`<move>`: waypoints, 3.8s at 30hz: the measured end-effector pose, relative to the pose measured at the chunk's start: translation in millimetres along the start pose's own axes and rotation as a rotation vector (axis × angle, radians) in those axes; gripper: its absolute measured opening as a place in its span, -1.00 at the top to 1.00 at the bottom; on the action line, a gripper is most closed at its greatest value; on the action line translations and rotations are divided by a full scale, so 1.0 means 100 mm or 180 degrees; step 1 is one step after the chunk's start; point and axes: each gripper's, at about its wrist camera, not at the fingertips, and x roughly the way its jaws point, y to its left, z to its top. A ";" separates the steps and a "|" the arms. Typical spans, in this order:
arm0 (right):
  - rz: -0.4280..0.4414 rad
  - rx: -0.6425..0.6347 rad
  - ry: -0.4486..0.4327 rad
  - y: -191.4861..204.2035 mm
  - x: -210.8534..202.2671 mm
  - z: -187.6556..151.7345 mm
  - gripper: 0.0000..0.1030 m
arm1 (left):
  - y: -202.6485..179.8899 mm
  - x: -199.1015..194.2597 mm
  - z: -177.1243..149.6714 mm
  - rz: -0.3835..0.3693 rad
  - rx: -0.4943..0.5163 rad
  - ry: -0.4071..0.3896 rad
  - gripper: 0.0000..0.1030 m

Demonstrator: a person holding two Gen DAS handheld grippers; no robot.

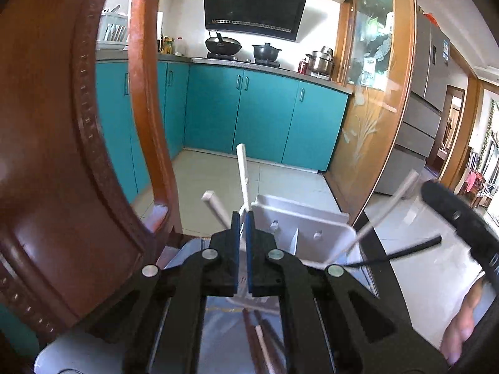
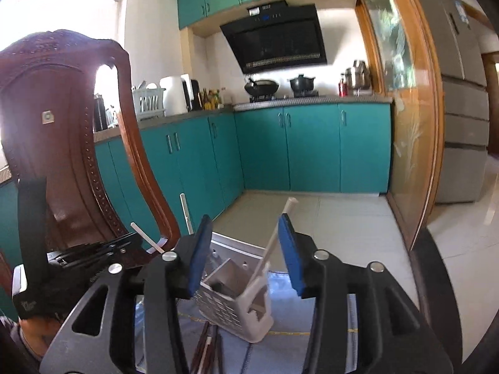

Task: Organize utensils

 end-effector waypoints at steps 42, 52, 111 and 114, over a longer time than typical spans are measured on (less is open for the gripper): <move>0.0158 -0.0461 0.2311 0.49 0.54 -1.97 0.75 | 0.52 -0.29 -0.78 0.0628 0.0256 0.0535 0.32; 0.0262 0.0133 0.2444 0.24 0.33 -1.97 0.88 | 0.48 -0.23 -0.85 0.0641 0.0322 0.0580 0.32; 0.0154 0.0329 0.2245 0.10 0.11 -1.97 0.13 | 0.39 -0.15 -1.04 0.0688 0.0445 0.0743 -0.11; 0.0124 0.0300 0.2231 0.11 0.10 -1.97 0.11 | 0.39 -0.15 -1.04 0.0688 0.0441 0.0739 -0.12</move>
